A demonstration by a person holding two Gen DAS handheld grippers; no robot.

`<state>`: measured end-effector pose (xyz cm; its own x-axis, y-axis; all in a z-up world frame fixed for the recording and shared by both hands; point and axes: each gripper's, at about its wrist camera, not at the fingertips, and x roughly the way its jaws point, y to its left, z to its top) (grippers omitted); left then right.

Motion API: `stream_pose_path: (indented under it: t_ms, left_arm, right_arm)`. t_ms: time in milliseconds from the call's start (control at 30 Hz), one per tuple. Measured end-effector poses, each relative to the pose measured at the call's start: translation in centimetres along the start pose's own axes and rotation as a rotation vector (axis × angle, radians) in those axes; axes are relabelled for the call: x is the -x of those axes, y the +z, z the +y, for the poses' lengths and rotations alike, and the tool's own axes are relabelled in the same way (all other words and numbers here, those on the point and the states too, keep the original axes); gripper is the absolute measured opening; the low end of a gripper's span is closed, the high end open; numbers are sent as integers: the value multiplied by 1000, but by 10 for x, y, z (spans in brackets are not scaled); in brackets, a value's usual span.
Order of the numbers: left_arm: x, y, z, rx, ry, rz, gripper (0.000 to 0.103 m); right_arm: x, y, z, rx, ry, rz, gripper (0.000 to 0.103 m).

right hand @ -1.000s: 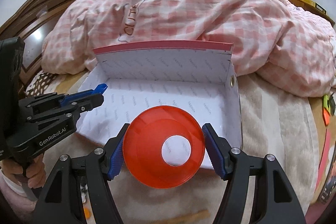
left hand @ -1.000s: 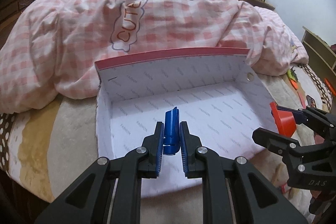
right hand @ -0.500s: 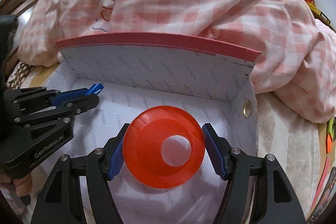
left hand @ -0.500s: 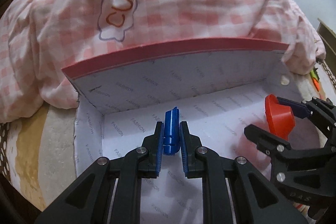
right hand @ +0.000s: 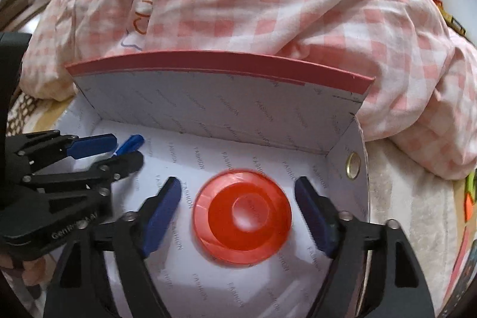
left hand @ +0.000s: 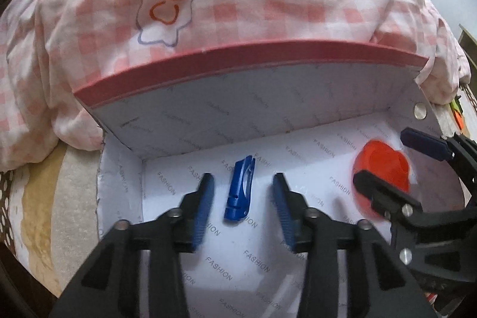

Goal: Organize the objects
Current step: 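Carry the blue piece and red funnel into the red box and open both grippers, then grasp the grey Lego plate with the left gripper while the right gripper moves toward the wooden block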

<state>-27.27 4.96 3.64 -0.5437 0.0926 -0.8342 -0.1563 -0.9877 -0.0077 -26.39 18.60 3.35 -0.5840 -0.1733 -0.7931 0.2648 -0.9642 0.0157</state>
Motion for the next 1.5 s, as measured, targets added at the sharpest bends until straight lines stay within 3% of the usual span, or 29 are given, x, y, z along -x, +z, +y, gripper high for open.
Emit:
stream_pose_path:
  t_ms: [433, 600, 700, 1033, 1500]
  left_arm:
    - [57, -25, -16, -30, -53, -76, 44]
    - [86, -52, -21, -15, -82, -94, 44]
    - [90, -50, 2, -8, -95, -98, 44]
    - [114, -91, 2, 15, -115, -91, 44]
    - [125, -139, 4, 24, -137, -60, 44]
  right_arm:
    - [65, -13, -3, -53, 64, -122, 82]
    - [92, -31, -4, -68, 105, -115, 82]
    - [101, -47, 1, -64, 117, -100, 82]
    - [135, -96, 11, -30, 149, -90, 82]
    - [146, -154, 3, -118, 186, -77, 82]
